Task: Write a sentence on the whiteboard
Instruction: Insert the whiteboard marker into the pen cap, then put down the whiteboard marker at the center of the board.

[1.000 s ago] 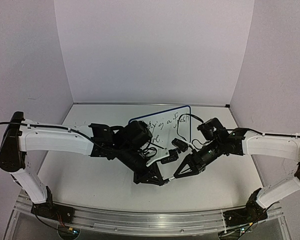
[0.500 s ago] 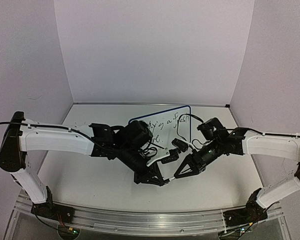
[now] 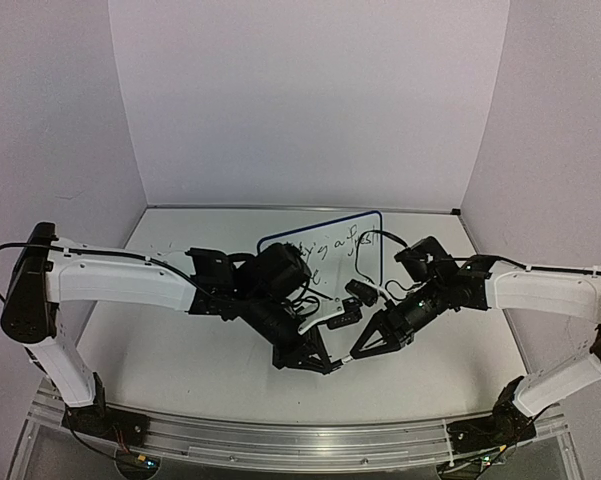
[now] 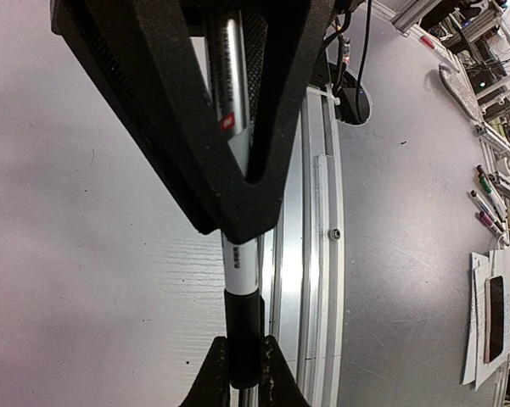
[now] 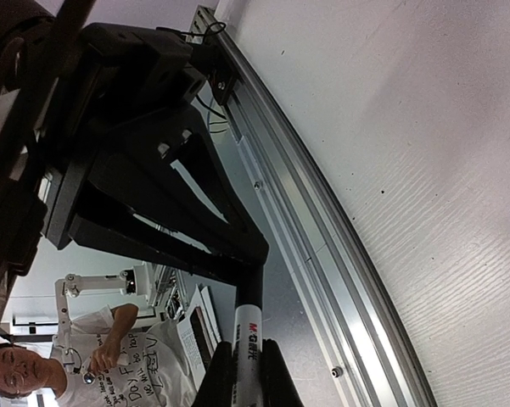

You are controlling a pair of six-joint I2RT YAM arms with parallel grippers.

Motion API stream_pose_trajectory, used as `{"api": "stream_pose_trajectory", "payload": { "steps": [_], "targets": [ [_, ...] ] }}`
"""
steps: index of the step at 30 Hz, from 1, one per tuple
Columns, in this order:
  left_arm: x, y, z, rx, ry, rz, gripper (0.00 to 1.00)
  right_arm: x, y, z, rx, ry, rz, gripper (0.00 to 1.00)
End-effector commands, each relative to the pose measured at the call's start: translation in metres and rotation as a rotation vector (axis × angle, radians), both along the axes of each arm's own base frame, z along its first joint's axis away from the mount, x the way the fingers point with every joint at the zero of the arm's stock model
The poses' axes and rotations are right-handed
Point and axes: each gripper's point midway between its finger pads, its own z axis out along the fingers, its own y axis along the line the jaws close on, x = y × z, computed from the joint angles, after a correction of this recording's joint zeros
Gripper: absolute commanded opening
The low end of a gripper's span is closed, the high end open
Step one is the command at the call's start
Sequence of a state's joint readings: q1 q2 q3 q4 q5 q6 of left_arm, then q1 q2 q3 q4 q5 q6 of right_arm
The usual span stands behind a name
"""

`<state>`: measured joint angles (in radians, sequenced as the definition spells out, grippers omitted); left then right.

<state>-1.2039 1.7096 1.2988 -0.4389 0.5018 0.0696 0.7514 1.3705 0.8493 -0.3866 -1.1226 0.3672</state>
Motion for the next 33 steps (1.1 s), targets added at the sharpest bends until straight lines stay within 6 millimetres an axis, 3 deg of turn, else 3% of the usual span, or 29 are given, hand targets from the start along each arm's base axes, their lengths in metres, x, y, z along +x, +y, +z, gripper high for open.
{"api": "stream_pose_trajectory", "payload": {
  "steps": [1,3,9,12,15,20,24,28,33],
  "targets": [
    [0.034,-0.063,0.164,-0.594,-0.252,0.020,0.00,-0.008,0.020,0.022,0.098,-0.100,0.070,0.00],
    [0.040,-0.058,0.152,-0.543,-0.251,0.050,0.03,0.001,0.019,0.018,0.063,-0.142,0.026,0.00],
    [0.078,-0.009,0.114,-0.381,-0.242,0.260,0.47,0.048,-0.010,0.000,-0.078,-0.276,-0.200,0.00],
    [0.096,0.024,0.095,-0.298,-0.228,0.380,0.60,0.069,-0.033,0.001,-0.098,-0.301,-0.311,0.00],
    [0.113,0.053,0.085,-0.237,-0.237,0.498,0.65,0.082,-0.050,-0.007,-0.130,-0.291,-0.381,0.00],
    [0.143,0.097,0.073,-0.180,-0.185,0.682,0.70,0.092,-0.064,-0.043,-0.227,-0.257,-0.418,0.01],
    [0.157,0.120,0.074,-0.213,-0.129,0.760,0.72,0.104,-0.071,-0.066,-0.278,-0.251,-0.443,0.02],
    [0.177,0.146,0.062,-0.189,-0.087,0.865,0.73,0.118,-0.080,-0.088,-0.313,-0.213,-0.488,0.04],
    [0.193,0.174,0.052,-0.180,-0.047,0.970,0.74,0.130,-0.095,-0.120,-0.400,-0.149,-0.528,0.12]
  ]
}}
